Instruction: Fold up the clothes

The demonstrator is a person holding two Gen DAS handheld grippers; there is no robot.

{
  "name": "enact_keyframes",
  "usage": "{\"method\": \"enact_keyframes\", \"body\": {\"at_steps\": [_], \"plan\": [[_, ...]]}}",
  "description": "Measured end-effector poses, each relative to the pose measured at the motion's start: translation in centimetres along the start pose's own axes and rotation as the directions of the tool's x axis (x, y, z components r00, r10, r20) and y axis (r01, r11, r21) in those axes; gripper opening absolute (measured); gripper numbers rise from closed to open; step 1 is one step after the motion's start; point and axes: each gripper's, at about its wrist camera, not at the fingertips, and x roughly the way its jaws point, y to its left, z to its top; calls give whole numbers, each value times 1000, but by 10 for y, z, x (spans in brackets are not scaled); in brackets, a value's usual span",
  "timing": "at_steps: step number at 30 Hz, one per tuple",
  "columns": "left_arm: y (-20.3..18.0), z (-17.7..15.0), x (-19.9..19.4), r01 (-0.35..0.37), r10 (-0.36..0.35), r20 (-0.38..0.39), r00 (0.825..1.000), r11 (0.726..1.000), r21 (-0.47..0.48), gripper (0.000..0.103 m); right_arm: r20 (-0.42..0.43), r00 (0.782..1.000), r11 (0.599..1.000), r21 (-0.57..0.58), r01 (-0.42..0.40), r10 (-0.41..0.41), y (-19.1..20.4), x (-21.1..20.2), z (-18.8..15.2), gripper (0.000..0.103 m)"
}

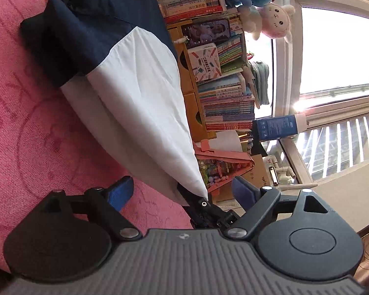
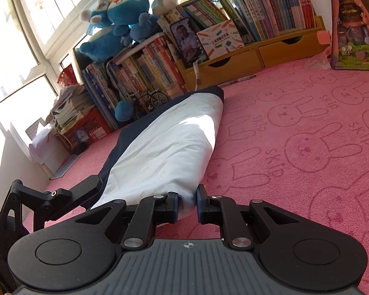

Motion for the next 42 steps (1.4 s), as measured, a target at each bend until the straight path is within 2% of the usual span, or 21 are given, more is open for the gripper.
{"method": "enact_keyframes", "body": {"at_steps": [4, 10, 12, 14, 16, 18, 19, 22, 23, 25, 27, 28, 29, 30, 31, 33, 34, 35, 38, 40, 42], "plan": [[-2, -2, 6, -5, 5, 14, 1000, 1000, 1, 88, 7, 1000, 1000, -6, 0, 0, 1, 0, 3, 15], [-3, 4, 19, -26, 28, 102, 994, 1000, -17, 87, -1, 1000, 1000, 2, 12, -12, -1, 2, -3, 16], [-2, 4, 19, -49, 52, 138, 989, 998, -27, 76, 0, 1000, 1000, 5, 12, -12, -1, 1, -4, 15], [-1, 3, 17, -84, 88, 172, 981, 996, -31, 30, 6, 1000, 1000, 0, 15, -15, 0, -1, -5, 15], [0, 2, 15, -104, 104, 184, 977, 995, -14, 22, 13, 1000, 1000, 0, 12, -12, 1, -3, -5, 15], [2, 0, 15, -110, 110, 182, 977, 994, -10, 22, 15, 1000, 1000, -7, 14, -14, 2, -5, -6, 16], [3, -1, 15, -115, 116, 178, 977, 993, -13, 24, 11, 1000, 1000, -7, 17, -17, 1, -4, -7, 16], [4, -2, 21, -112, 114, 160, 981, 993, -21, 55, -3, 1000, 1000, 2, 21, -21, -1, -1, -10, 16], [-1, -3, 24, -108, 107, 164, 981, 994, -3, 72, -8, 1000, 1000, 8, 21, -21, -2, 0, -11, 16], [-10, -5, 30, -101, 94, 172, 981, 994, 33, 89, -12, 1000, 1000, 19, 17, -17, -4, 1, -13, 16], [-15, -7, 36, -119, 107, 183, 977, 991, 60, 75, -13, 1000, 1000, 23, 10, -10, -4, 1, -14, 16], [-14, -7, 37, -142, 130, 181, 975, 988, 58, 40, -13, 1000, 1000, 21, -1, 2, -4, 0, -15, 16], [-9, -4, 35, -137, 128, 165, 978, 990, 42, 23, -19, 1000, 1000, 16, -23, 24, -4, -1, -15, 16], [-4, -2, 33, -131, 126, 149, 981, 991, 25, 20, -33, 998, 999, 10, -48, 48, -6, -3, -16, 16], [1, 1, 31, -126, 124, 133, 983, 992, 9, 12, -45, 996, 996, 25, -80, 81, -11, -6, -16, 20], [10, 6, 27, -118, 119, 104, 987, 993, -20, 9, -37, 979, 969, 157, -191, 199, -34, -11, -15, 39], [9, 7, 24, -118, 119, 101, 988, 993, -7, 8, -20, 966, 940, 235, -247, 259, -48, -13, -15, 63], [8, 7, 21, -119, 118, 99, 988, 993, 6, 8, 1, 950, 903, 309, -298, 313, -62, -14, -14, 81], [7, 9, 13, -109, 108, 77, 991, 994, -1, 6, 43, 930, 829, 441, -344, 364, -91, -2, 1, 93], [7, 13, 9, -87, 88, 55, 995, 996, -22, 5, 20, 926, 818, 463, -342, 377, -97, 16, 15, 92], [3, 17, 2, -82, 82, 55, 995, 997, -5, 5, -22, 907, 813, 454, -365, 420, -89, 41, 35, 93]]}}
